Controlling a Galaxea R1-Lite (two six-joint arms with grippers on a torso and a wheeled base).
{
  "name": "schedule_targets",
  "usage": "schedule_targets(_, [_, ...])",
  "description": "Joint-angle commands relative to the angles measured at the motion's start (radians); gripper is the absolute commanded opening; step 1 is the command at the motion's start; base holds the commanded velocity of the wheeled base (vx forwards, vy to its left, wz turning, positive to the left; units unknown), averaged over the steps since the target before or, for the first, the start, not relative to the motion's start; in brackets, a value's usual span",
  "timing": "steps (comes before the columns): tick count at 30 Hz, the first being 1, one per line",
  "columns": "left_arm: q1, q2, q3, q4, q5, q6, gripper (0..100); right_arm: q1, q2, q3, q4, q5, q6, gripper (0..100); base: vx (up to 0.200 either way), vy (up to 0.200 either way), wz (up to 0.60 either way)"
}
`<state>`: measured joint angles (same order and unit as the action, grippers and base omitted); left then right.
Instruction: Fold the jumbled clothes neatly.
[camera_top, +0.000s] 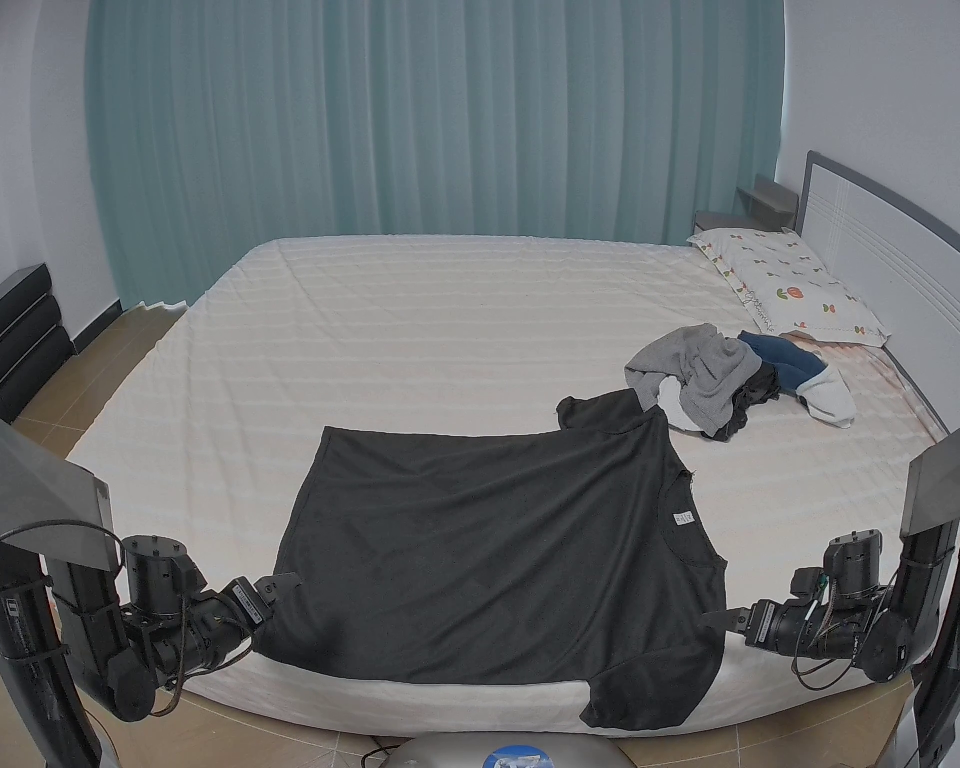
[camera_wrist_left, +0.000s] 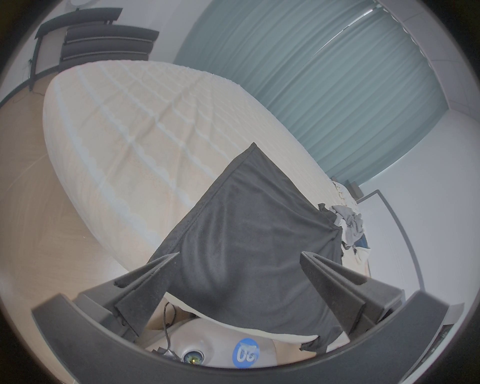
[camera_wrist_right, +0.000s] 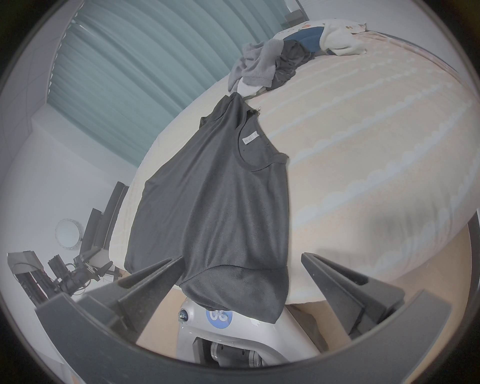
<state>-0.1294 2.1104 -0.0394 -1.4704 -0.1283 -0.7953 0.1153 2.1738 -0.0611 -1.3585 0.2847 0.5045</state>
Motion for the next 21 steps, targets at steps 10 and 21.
schedule_targets(10, [0.119,-0.015,0.035,-0.008,-0.074,0.047,100,0.060,0.224,0.030,-0.208,-0.067,0.012,100,0.000,0.000,0.00])
schedule_targets(21, [0.119,-0.004,0.036,-0.005,-0.077,0.048,100,0.055,0.242,-0.077,-0.205,-0.099,0.019,100,0.000,0.000,0.00])
